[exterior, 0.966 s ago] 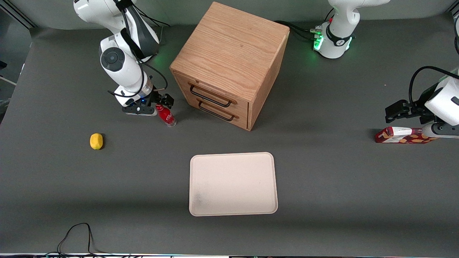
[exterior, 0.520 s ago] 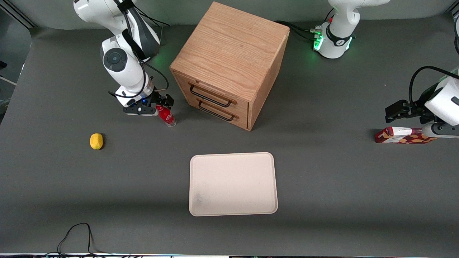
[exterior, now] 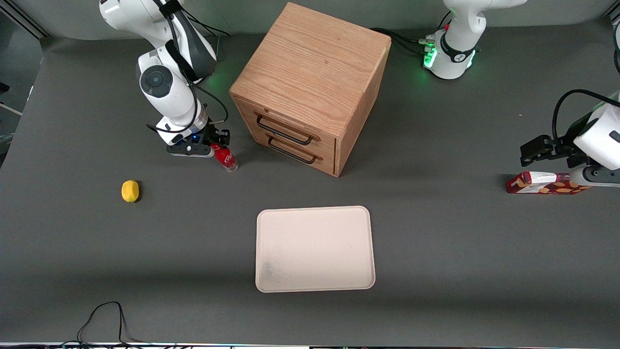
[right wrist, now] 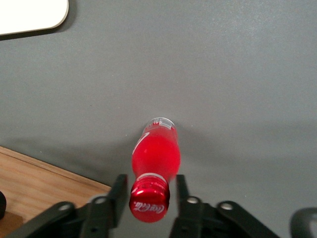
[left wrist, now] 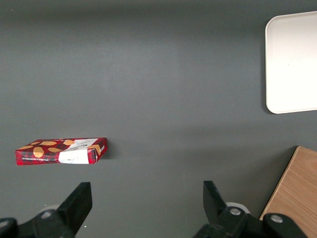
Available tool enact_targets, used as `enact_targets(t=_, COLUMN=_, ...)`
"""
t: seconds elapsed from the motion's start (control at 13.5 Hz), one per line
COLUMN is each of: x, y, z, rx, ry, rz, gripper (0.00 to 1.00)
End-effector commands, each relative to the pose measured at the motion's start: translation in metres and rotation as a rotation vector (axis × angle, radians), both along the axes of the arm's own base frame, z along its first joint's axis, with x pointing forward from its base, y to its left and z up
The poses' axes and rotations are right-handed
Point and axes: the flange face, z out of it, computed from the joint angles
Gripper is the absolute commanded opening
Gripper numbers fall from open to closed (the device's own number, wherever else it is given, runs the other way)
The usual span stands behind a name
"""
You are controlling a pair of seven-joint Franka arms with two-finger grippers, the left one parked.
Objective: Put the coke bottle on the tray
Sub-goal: 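Lower the right gripper and close it around the bottle's cap end, then lift the bottle and carry it with the right gripper toward the tray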
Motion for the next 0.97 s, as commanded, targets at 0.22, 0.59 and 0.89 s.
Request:
enact_targets(t=0.22, x=0.001, y=0.001, z=0.002, rx=-0.003, ry=-0.017, rz=-0.004, gripper=0.00)
enact_targets(t=0.59, x=0.023, y=-0.007, z=0.071, rx=-0.003, ry=0.007, rz=-0.039, gripper=0.00)
enact_targets(t=0.89, x=0.077, y=-0.017, z=0.182, rx=-0.009, ry=0.051, rz=-0.074, gripper=0.00)
